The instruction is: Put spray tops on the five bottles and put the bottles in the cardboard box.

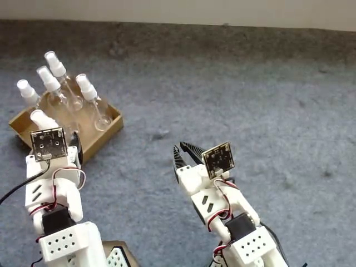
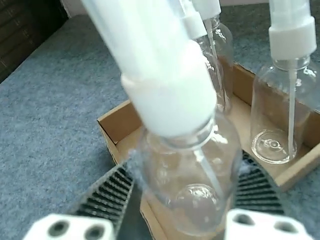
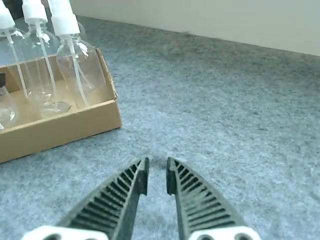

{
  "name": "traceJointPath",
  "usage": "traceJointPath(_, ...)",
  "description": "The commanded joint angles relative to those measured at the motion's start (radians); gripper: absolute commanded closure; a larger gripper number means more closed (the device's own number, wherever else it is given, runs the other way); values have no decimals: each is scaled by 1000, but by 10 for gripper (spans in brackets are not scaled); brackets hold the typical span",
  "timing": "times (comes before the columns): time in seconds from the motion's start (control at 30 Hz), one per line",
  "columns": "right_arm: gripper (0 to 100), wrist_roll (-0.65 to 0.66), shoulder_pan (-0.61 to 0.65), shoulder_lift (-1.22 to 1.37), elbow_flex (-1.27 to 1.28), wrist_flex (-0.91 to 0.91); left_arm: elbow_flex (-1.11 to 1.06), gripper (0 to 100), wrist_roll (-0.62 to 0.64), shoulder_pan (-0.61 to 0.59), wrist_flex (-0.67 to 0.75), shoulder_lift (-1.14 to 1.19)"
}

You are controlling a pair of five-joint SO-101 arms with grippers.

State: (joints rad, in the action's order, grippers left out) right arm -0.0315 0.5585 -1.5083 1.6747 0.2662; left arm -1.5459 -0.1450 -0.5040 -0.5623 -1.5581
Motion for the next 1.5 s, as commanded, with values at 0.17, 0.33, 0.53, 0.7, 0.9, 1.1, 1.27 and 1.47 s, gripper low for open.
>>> traceJointPath(0.17,940,11,10,-5,131,2,12,874,-6,8,101,-21)
traceJointPath(0.33,940,11,10,-5,131,4,12,874,-6,2,106,-19)
traceJointPath(0.53,940,11,10,-8,131,38,44,874,-5,-21,104,-18)
traceJointPath(0.7,940,11,10,-10,131,44,61,874,-3,-45,101,-18)
traceJointPath(0.9,940,11,10,-10,131,44,59,874,-3,-48,104,-18)
traceJointPath(1.1,940,11,10,-10,131,44,105,874,-3,-50,101,-16)
traceJointPath(1.27,940,11,10,-10,131,44,222,874,-2,-44,20,-16)
traceJointPath(1.47,940,11,10,-8,131,44,358,874,38,1,-118,-16)
